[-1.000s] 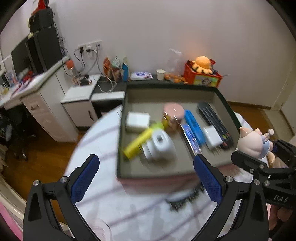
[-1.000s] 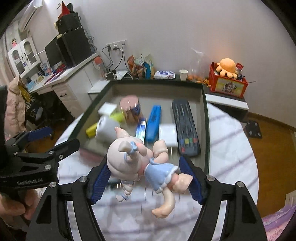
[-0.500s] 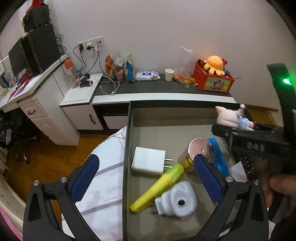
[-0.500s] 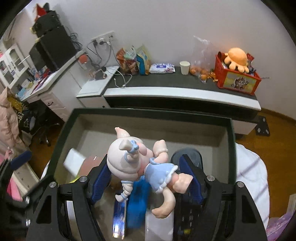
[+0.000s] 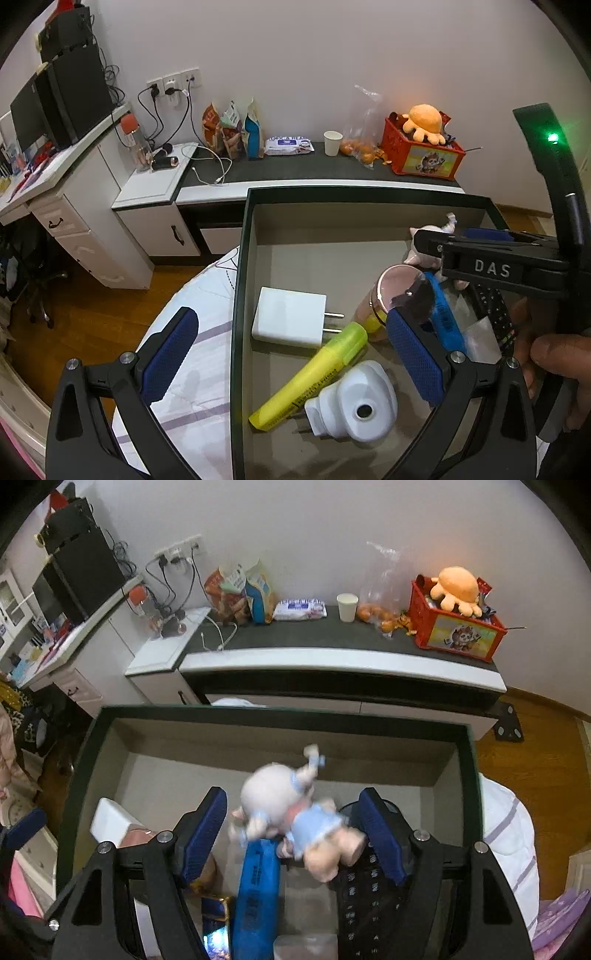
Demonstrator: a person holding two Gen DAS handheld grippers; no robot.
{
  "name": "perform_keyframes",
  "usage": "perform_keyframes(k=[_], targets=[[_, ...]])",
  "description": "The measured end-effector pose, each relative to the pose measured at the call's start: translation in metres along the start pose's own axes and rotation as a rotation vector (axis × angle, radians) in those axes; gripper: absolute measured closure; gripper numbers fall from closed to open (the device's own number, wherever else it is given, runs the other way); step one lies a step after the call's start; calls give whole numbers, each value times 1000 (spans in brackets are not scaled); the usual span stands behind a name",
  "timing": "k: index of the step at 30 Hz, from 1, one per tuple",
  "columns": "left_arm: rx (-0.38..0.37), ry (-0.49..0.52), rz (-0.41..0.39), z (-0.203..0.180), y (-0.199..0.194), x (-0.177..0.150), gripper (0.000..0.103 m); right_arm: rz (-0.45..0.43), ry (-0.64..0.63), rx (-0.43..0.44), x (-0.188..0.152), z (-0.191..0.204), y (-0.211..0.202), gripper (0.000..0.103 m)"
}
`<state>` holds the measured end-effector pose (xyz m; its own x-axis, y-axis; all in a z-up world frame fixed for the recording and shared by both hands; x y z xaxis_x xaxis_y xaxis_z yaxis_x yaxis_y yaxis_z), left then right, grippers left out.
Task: Organize rigid objects
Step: 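Carry the doll into the pink box and open the right gripper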
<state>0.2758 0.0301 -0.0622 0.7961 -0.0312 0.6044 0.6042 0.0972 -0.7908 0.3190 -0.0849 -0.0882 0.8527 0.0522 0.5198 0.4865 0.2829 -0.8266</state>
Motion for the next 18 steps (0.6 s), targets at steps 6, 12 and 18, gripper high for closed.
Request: perform_keyframes(k=[6,12,18], targets=[[7,7,-20,-3,-20,-7,0,-35,-9,-1,-13,6,-25,23],[3,13,-43,-7,-47,-19,0,-90,-11,-3,-44,7,-70,23],[-4,21,-51,-13,-76,-48,0,-135,-5,3,-90,13,-113,23]])
Point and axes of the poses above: each gripper's, at about its wrist camera, not at the fingertips, and y roughly the way its jaws point, z to its left, x to its top, the point moved 3 cm from there along y, roughly the way its jaws point, and after that the axes turned 6 degrees about x, right-handed, at the moved point
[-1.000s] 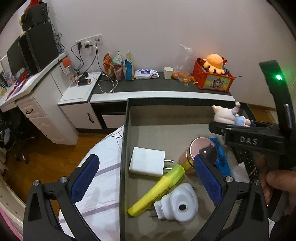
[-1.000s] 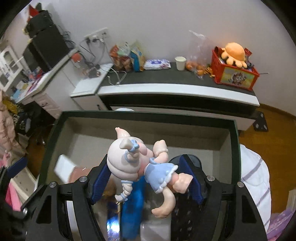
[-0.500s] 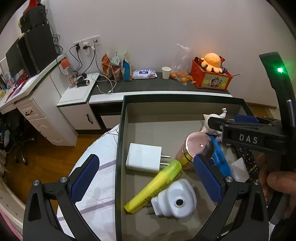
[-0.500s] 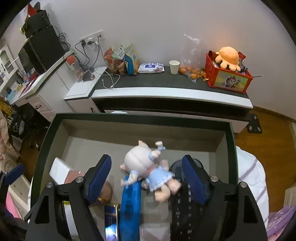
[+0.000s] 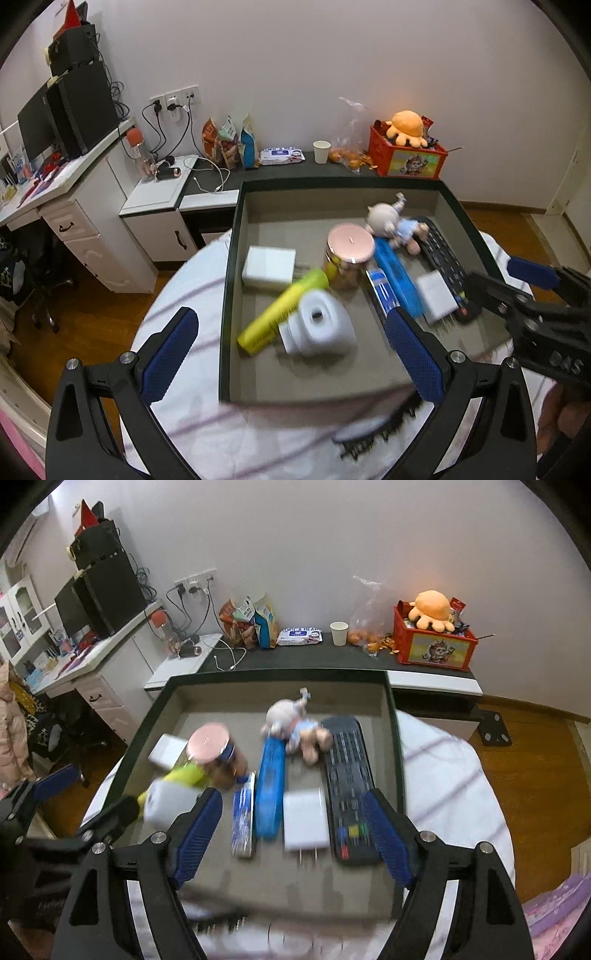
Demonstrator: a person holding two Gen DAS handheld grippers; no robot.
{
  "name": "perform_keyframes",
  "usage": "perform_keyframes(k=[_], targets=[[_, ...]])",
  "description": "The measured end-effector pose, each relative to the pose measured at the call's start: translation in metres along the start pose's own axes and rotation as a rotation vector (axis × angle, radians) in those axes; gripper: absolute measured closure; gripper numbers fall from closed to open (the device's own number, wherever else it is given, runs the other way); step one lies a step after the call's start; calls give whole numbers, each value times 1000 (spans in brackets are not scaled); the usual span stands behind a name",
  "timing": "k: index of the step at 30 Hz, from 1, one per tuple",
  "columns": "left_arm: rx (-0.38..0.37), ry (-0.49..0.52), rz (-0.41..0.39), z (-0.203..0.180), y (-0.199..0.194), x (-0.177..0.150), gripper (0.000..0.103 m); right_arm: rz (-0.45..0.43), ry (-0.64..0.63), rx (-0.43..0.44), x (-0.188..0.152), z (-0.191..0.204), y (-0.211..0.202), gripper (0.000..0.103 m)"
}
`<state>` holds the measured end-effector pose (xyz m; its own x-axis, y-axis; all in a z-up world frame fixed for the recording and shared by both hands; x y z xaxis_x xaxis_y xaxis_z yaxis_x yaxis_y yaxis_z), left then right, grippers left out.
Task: Organize rigid objects
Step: 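Carry the doll into the pink box and open the right gripper, then grasp the black hair clip with the left gripper and lift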
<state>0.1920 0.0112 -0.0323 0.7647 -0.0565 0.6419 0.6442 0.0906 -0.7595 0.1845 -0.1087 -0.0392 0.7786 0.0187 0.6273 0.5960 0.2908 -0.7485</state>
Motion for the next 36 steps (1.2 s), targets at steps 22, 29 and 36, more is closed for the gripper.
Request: perform_keyframes(k=[22,29,36], targets=[[-57,25,96,-18,-32,-107,0,25,76,38,-125,-1,-56,23],[-83,34,119,-31,-17,-111,0,22,73,43,-126,0,-56,23],[-103,112,144,-48,18,-103,0,29,84,33,-125,-5,-52,23]])
Point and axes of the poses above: each gripper's, at about its wrist camera, not at the fingertips, and y roughly the way its jaws point, z to its left, x to its top, the point moved 3 cm from there along y, roughly the way its jaws point, and after that the axes turned 6 degrees about x, right-handed, at the moved point
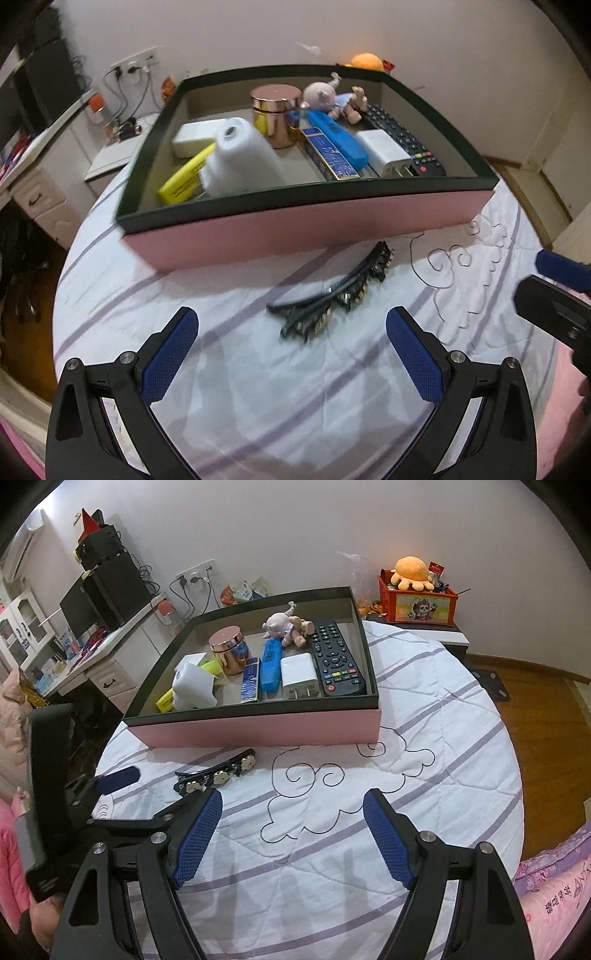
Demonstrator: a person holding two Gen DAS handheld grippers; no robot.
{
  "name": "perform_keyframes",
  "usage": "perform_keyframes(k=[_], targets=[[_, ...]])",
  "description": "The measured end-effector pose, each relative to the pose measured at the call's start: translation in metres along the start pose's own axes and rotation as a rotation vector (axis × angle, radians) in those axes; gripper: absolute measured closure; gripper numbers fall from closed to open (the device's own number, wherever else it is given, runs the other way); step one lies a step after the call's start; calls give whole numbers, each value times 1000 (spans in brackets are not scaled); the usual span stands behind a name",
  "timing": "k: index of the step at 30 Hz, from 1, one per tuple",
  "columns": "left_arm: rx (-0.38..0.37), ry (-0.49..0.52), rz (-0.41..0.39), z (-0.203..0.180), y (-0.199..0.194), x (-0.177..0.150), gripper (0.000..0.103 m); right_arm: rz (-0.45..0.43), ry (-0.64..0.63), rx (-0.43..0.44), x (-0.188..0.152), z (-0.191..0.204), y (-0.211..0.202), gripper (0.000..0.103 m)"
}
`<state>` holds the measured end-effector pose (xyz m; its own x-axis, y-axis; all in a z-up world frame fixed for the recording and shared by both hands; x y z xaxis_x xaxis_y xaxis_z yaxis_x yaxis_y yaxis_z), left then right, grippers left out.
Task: Organize rigid objects
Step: 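Grasp the black hair clip with the left gripper and lift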
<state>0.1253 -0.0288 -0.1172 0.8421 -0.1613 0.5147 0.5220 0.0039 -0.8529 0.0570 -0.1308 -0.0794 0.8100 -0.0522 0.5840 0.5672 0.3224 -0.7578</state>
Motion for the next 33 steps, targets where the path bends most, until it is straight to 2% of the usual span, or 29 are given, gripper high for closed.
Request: perform_keyframes(k=[7,13,18,24,27,29,33], targets=[[-42,84,52,-13,32,15,0,9,22,-17,5,-10,6,23],[-41,130,29,-23,35,17,2,15,31,-22,10,-16,11,23],[-55,156,15,-33,30,17,17,14,44,-20,11,-19,12,23],[-87,170,9,-42,19,14,61,3,55,-25,9,-25,6,23],[-106,163,13,-43,16,14,79,-9,64,-28,9,-29,1,23],[-131,145,24,-44,12,11,84,-15,68,-29,9,-31,-2,23],[-147,111,26,-41,9,6,85,-19,71,-25,7,-33,-5,23]])
Point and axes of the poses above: each gripper's, at about its wrist camera, not at the fingertips, and y roughly the way its jaws point, z to its left, x to its top, the point moved 3 cm from there along y, roughly the way its jaws point, and after that the axes turned 6 degrees about x, right-handed, at the moved point
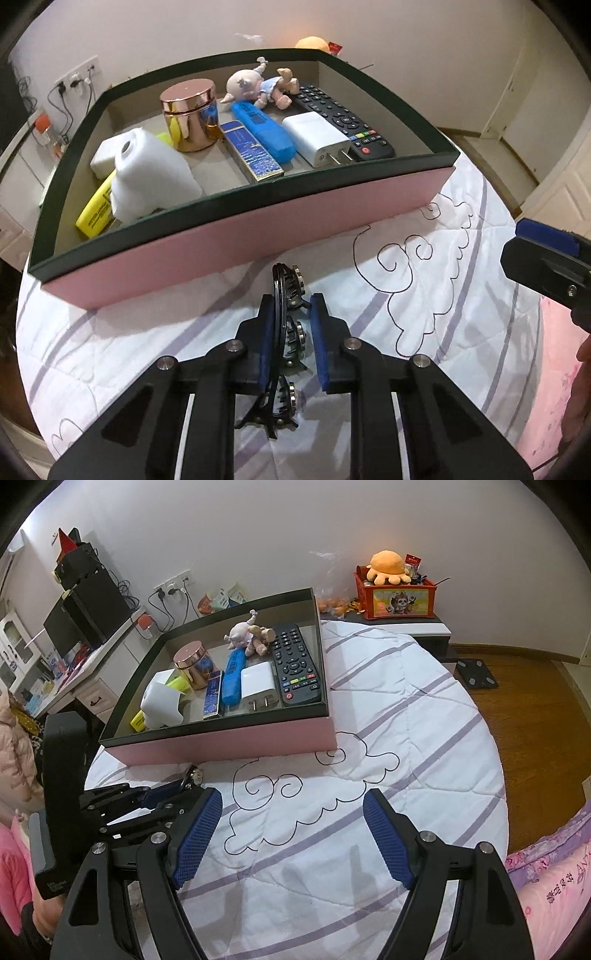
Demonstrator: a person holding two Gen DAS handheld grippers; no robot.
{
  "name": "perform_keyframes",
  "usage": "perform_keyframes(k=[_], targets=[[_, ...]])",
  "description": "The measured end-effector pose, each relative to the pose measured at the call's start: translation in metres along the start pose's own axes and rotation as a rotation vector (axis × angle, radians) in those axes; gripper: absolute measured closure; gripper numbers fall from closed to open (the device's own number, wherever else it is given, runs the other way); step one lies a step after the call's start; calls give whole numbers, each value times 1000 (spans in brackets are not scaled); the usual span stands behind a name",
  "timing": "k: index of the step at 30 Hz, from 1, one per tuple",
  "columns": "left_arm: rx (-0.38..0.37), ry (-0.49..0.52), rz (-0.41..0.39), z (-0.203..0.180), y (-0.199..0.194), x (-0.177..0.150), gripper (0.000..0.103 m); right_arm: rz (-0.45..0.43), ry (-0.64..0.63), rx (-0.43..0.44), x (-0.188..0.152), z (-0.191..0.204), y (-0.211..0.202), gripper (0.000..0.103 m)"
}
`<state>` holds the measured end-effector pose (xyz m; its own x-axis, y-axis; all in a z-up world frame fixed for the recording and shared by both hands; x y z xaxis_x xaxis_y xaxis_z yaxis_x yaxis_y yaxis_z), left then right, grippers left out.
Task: Organize rigid objects
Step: 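Grasp the black hair clip with the left gripper and lift, then carry the hair clip into the pink box and open the left gripper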
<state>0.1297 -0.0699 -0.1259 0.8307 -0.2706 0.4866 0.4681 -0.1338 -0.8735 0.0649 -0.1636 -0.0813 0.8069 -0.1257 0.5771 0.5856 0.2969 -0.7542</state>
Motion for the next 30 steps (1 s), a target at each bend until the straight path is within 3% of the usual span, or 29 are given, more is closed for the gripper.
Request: perform_keyframes(k=[9,16,24,30], targets=[[62,-69,-27,14,-24,-12,84,2,-11,14,-2,4,0,23],[98,-119,-70,36,-53,-1,84,-1,-41,34,8,19,5,23],[116,-151,-148,64,-72,45,84,-25,-78,53,33,37,11,23],[116,-164,-166,89,-51,98,84,-31,-92,57,56,42,24,23]])
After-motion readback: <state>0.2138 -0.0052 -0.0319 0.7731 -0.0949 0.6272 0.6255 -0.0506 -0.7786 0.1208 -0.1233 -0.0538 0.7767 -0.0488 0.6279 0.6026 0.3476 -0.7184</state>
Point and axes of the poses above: each gripper's, at about its wrist camera, not at the fingertips, and y roughly the way its jaws point, z to its left, x to its top, the point moved 3 cm from there along y, roughly the way its jaws point, and after that the axes turned 6 degrees about x, right-handed, at the moved point
